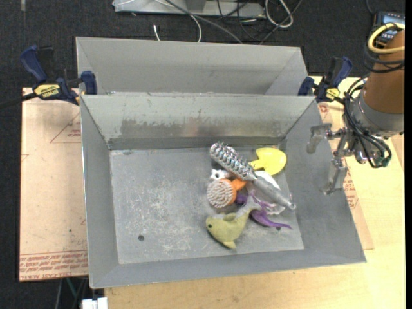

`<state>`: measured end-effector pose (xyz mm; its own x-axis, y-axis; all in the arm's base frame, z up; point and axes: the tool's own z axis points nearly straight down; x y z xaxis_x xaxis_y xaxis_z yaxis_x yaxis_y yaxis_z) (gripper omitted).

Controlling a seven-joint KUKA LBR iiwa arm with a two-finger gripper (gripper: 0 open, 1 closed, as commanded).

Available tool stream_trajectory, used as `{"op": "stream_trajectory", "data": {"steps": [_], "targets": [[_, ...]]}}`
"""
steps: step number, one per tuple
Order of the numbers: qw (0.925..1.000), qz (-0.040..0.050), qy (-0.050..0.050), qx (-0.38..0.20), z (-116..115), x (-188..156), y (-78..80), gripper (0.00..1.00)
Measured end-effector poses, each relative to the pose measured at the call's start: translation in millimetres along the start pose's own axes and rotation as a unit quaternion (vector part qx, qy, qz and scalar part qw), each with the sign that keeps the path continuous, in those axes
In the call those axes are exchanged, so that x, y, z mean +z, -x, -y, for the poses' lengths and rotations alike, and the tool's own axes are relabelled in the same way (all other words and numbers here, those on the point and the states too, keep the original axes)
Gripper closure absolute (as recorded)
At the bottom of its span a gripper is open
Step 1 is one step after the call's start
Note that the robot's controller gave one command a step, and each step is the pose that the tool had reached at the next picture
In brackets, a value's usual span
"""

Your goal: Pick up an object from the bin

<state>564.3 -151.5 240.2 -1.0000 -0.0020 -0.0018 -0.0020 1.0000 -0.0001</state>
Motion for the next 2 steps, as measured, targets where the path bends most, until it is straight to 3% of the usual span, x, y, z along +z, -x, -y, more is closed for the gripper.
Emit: {"op": "stream_trajectory", "data": {"steps": [2], "targets": [[0.9999,0.0034,-0.001,-0.010,-3,14,-2.1,0.00]]}}
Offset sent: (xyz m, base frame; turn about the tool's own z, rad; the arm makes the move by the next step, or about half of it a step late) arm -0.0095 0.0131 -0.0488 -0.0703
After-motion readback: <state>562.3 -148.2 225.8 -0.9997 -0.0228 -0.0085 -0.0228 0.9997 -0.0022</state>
